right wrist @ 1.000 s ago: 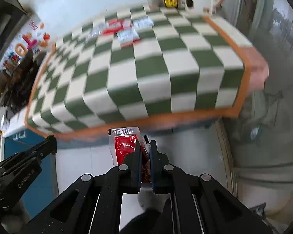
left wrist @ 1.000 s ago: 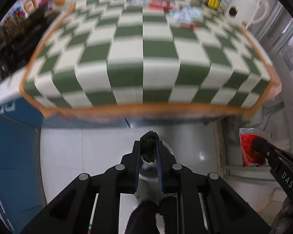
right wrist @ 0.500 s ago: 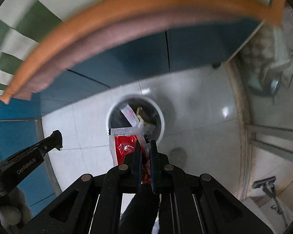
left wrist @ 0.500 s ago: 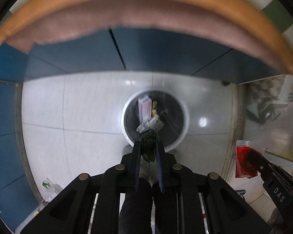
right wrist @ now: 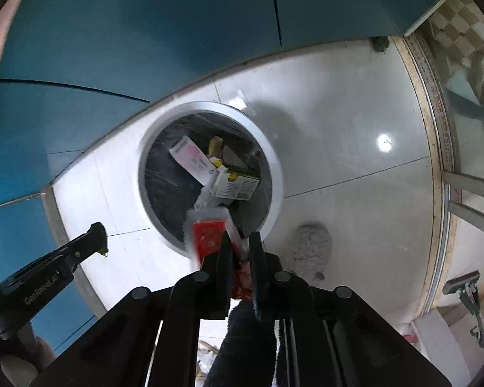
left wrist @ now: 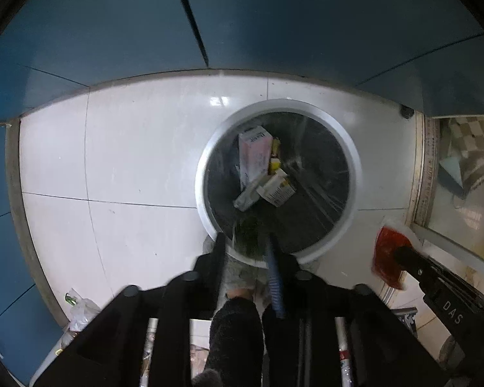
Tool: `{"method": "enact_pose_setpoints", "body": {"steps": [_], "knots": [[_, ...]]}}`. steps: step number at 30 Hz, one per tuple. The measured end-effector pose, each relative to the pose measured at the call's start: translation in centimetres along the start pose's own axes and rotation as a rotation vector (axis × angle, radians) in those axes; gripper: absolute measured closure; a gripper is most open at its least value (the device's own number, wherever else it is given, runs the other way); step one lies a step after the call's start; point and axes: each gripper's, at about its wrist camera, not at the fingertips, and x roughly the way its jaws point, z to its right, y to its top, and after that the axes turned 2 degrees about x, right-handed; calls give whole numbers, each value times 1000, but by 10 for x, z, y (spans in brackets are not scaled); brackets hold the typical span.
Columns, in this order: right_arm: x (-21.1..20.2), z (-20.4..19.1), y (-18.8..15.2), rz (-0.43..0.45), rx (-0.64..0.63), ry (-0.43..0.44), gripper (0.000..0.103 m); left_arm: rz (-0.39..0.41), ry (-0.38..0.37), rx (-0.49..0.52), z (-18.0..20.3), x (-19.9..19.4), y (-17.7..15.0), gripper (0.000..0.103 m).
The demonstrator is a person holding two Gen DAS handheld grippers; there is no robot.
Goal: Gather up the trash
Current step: 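Carry both items over the bin and open both grippers to drop them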
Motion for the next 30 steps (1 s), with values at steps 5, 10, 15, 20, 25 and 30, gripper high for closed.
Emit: {"method": "enact_pose_setpoints", "body": {"steps": [5, 10, 15, 20, 25, 30], "knots": [[14, -9, 2, -12, -43, -80, 51, 35, 83, -11, -13, -6, -2, 2], [13, -17, -5, 11, -88, -153, 0, 61, 99, -5, -21, -20, -8, 1], [-4, -20, -14, 31, -86, -170, 0, 85, 121, 15, -22, -35, -18, 1], [-40, -26, -25, 63, -117, -190, 0, 102, 108, 34, -15, -61, -34, 1], [-95, -39, -42, 98, -149, -192, 0, 137, 95, 48, -9, -115, -55, 1], [-164, -47, -64, 148, -137, -183, 0, 177, 86, 69, -3, -174, -75, 1]]}}
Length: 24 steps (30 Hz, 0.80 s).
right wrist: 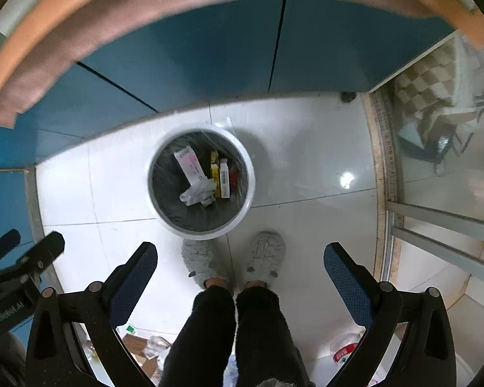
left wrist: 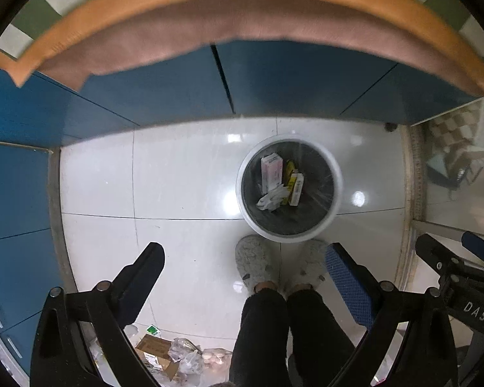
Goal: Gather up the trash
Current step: 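Raise both tools back toward the counter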
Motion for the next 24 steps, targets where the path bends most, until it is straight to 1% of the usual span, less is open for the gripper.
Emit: {"method": "enact_pose_setpoints", "body": {"steps": [3, 7, 11, 14, 15, 17, 19, 20, 22, 24], "knots": [[-46, 2, -7, 25, 8, 6, 0, 25, -2, -1, -1, -43, -7, 1], [-102, 5, -20, 42, 37, 14, 0, 59, -24, -6, -2, -94, -15, 1], [-158, 5, -37, 64, 40, 14, 0, 88, -25, -5, -9, -135, -24, 1], [-198, 1, -47, 79, 28, 24, 0, 113, -42, -12, -16, -167, -30, 1], [-212, -1, -50, 87, 27, 34, 0, 123, -33, -15, -18, -177, -31, 1], [-239, -4, -54, 105, 22, 49, 0, 174, -25, -8, -20, -204, -30, 1], [-270, -8, -52, 141, 25, 75, 0, 255, -9, -10, -25, -234, -23, 1], [-278, -10, -51, 157, 25, 87, 0, 292, 10, -18, -27, -246, -15, 1], [-306, -13, -40, 209, 24, 116, 0, 351, 42, -29, -28, -267, 2, 1], [-327, -14, -21, 248, 39, 147, 0, 404, 64, -50, -30, -286, 24, 1]]}}
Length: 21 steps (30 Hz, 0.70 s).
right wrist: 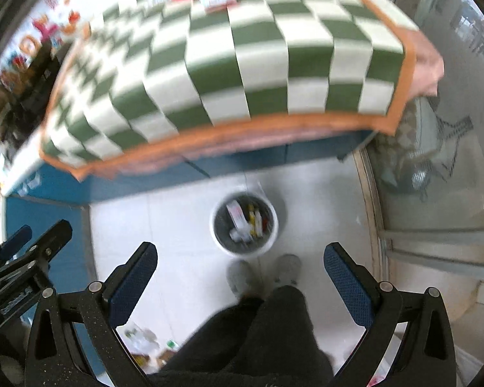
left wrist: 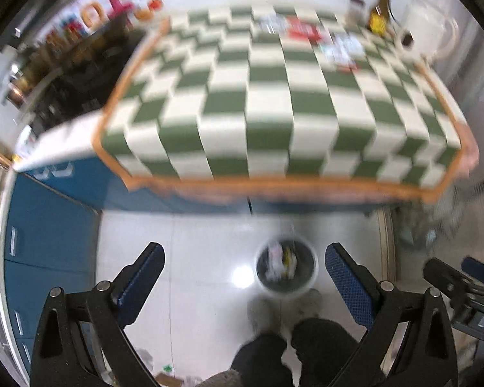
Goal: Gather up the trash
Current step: 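Raise both tools back toward the counter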
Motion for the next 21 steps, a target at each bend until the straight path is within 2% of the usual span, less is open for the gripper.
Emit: {"method": "enact_pose_setpoints", "body": {"steps": [4, 6, 9, 10, 11, 12, 14, 18, 21], "knots": [[-25, -2, 57, 81, 26, 31, 0, 57, 13, 0, 13, -2, 66, 1], [-31, 6, 93, 113, 48, 47, 0, 51, 17, -9, 22, 6, 97, 1], [-22, 28, 154, 133, 70, 39, 0, 5, -36, -53, 43, 35, 156, 1], [-18, 36, 176, 145, 80, 28, 2, -7, -58, -69, 49, 42, 171, 1], [-11, 42, 193, 150, 89, 25, 12, -27, -75, -91, 57, 56, 191, 2], [-3, 50, 215, 150, 97, 23, 27, -45, -74, -107, 63, 66, 208, 2], [18, 71, 263, 125, 128, 29, 41, -96, -83, -137, 79, 93, 245, 2], [57, 107, 350, 75, 176, 60, 41, -204, -134, -153, 117, 160, 307, 2], [80, 125, 400, 38, 200, 81, 41, -271, -150, -142, 139, 202, 330, 7]]}}
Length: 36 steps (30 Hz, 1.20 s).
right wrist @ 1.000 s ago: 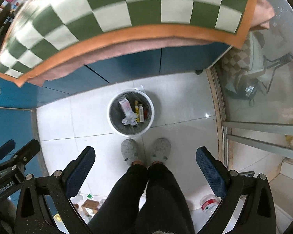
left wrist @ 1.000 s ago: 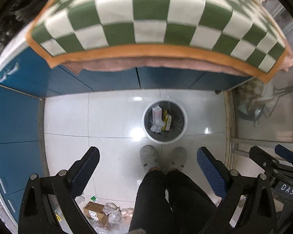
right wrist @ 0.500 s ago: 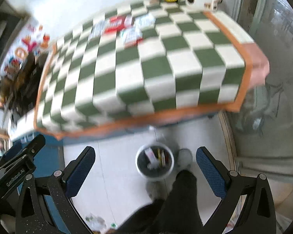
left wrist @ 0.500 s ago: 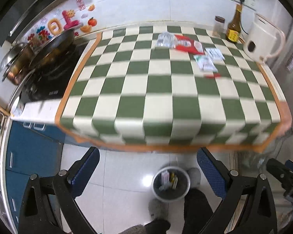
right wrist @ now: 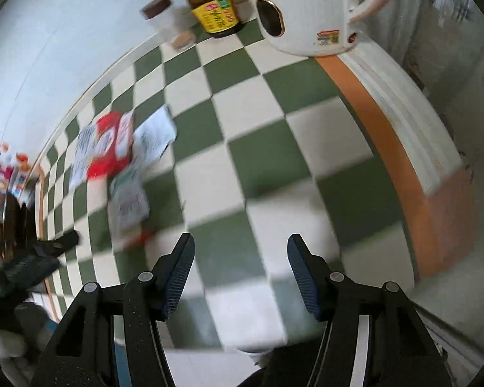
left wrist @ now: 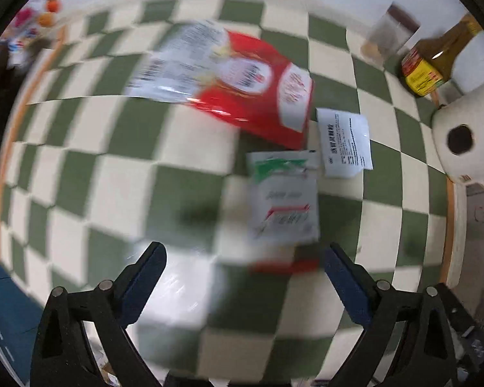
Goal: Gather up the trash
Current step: 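Raise both tools back toward the counter, then grasp the white-green sachet with the left gripper while the right grasps the white paper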
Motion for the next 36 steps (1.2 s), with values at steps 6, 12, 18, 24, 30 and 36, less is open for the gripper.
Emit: {"method": "enact_pose_setpoints", "body": {"steps": [6, 12, 18, 24, 30, 36], "knots": [[37, -4, 64, -65, -43, -14, 41, -27, 54, 30, 20, 39, 14, 66], [70, -31, 95, -116, -97, -11, 41, 33, 187, 39, -5, 19, 4, 98], [108, -95, 110, -132, -202, 33, 41, 38, 301, -105, -75, 6, -6, 99], [141, -162, 105, -93, -383, -76, 36, 39, 307, -175, -93, 3, -11, 99], [145, -186, 85, 49, -499, -194, 90, 53, 325, -168, -84, 0, -18, 99], [127, -176, 70, 88, -502, -188, 99, 121, 345, -135, -76, -19, -21, 99]]}}
